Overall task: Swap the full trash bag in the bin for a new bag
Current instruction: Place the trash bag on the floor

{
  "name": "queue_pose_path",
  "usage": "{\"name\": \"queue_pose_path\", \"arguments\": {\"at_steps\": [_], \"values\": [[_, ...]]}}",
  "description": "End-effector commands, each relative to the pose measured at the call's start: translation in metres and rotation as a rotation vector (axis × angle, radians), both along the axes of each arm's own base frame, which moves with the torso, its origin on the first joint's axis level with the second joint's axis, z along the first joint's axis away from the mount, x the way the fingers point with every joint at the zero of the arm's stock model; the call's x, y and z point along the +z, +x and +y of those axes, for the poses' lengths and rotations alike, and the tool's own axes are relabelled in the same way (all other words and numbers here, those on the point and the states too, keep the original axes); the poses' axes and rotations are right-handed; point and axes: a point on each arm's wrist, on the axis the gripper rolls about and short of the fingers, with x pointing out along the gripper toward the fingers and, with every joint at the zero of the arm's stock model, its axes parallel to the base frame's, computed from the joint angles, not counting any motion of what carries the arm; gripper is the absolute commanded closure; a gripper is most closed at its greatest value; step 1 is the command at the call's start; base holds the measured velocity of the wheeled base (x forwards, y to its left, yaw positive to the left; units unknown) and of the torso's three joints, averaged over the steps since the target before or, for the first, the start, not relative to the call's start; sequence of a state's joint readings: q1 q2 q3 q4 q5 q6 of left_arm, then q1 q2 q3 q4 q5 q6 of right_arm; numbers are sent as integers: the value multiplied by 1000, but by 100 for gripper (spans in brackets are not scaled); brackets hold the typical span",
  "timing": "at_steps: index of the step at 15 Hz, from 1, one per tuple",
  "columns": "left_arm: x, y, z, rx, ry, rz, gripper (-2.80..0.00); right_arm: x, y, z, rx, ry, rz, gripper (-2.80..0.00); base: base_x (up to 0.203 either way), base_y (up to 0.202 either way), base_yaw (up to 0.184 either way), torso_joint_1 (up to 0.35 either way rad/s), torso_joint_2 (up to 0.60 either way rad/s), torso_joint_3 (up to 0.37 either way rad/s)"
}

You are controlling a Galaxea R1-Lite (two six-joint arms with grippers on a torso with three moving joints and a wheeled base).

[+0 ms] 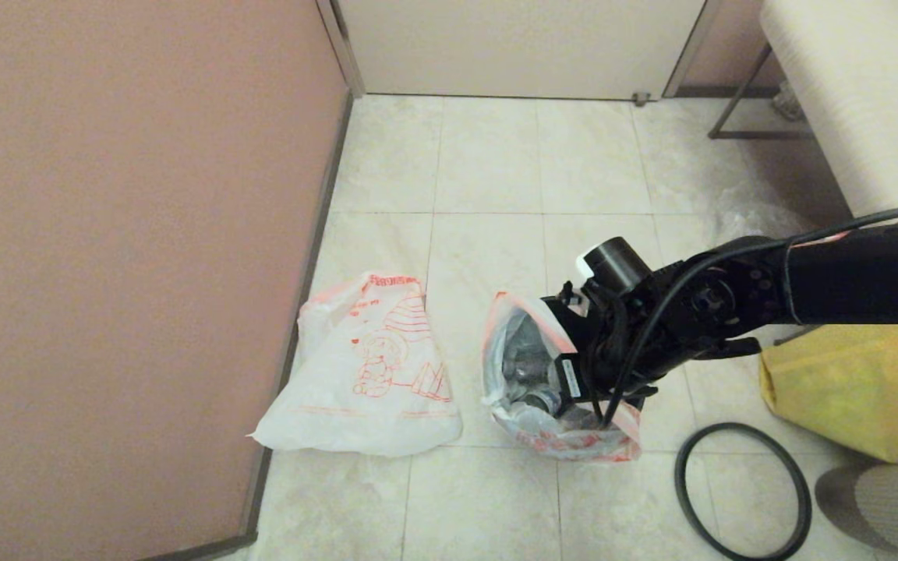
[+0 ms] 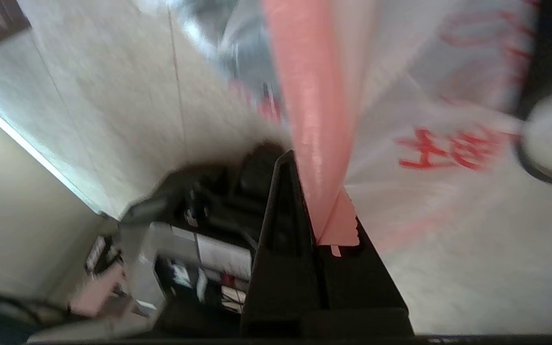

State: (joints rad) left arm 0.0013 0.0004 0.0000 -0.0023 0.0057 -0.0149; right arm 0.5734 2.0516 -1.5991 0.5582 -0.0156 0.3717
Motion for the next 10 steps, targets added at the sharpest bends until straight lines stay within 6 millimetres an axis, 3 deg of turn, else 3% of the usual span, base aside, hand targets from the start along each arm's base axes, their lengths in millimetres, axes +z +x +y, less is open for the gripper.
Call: {"name": "queue_pose_path", "arguments": {"at_steps": [1, 7, 10], "values": [[0, 0, 0, 1, 0, 0, 0, 37, -24, -8, 3, 17, -60, 0, 0, 0, 0, 0, 0, 0], [0, 0, 0, 1, 0, -1, 0, 104, -82, -34, 10, 59, -176, 0, 0, 0, 0, 0, 0, 0], [0, 0, 0, 1, 0, 0, 0, 159, -113, -66, -35, 156, -349, 0, 0, 0, 0, 0, 0, 0]]}}
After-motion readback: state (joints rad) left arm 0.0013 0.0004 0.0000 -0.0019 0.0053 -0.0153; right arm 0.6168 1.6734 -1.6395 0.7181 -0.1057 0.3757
